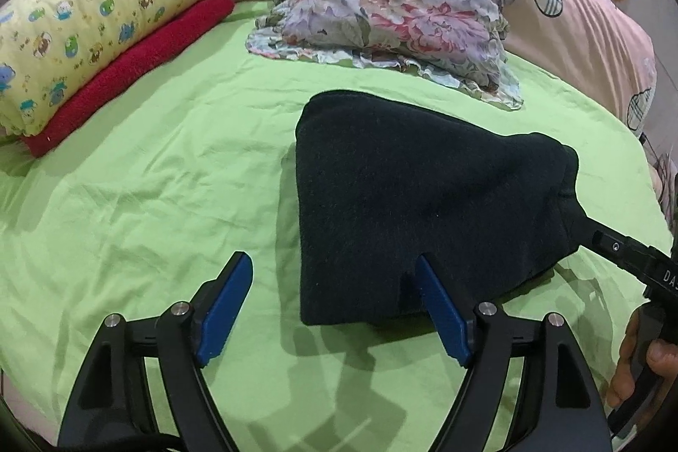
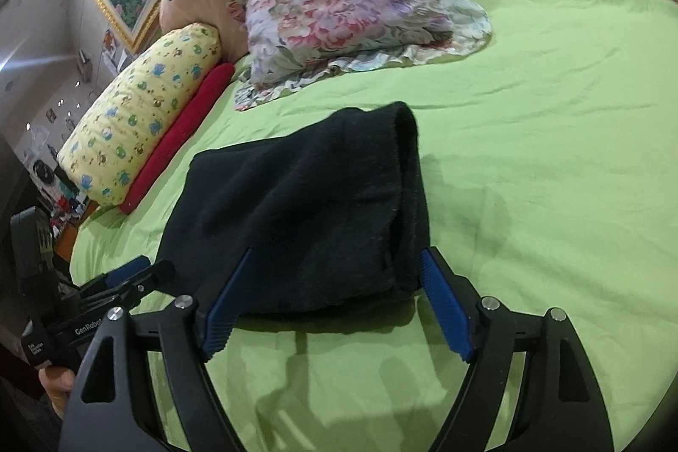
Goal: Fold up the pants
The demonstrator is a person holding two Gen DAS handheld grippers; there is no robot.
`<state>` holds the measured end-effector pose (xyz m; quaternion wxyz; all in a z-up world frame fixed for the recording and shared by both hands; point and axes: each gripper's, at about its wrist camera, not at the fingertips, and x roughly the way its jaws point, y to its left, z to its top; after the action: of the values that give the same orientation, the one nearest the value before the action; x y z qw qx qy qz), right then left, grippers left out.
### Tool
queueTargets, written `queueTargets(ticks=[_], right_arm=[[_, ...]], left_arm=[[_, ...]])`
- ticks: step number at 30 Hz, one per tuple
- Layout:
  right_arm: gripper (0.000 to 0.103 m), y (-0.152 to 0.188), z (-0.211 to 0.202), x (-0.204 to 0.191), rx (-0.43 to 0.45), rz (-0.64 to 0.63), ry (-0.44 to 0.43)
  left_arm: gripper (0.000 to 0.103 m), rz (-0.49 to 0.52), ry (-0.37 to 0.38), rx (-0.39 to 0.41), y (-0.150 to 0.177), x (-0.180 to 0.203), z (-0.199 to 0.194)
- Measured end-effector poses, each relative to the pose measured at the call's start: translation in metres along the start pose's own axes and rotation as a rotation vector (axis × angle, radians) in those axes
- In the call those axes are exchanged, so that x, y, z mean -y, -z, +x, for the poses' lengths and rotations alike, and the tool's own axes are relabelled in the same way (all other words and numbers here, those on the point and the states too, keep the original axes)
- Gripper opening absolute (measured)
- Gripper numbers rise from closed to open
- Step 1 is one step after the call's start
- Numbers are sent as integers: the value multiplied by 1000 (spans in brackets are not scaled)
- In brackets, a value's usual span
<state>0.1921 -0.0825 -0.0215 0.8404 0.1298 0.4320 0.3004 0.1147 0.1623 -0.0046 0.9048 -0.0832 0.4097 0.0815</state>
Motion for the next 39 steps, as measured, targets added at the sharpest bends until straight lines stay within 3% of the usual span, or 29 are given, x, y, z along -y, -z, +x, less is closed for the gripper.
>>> queueTargets(ticks=[16,22,30,39], right_arm=[[85,33,-19,-42,3,-237,-24],[85,43,-20,-51,-8,-298,-36],[87,54,-20,-61,40,-370,-9],[89,56,-4,-54,-7,-348,4]], left_arm=[[82,117,-97,41,22,0,-23],[83,144,-59,30,30,3,-24],[84,190,-50,86,40,14,-23],[84,211,-39,53,41,20,-3]])
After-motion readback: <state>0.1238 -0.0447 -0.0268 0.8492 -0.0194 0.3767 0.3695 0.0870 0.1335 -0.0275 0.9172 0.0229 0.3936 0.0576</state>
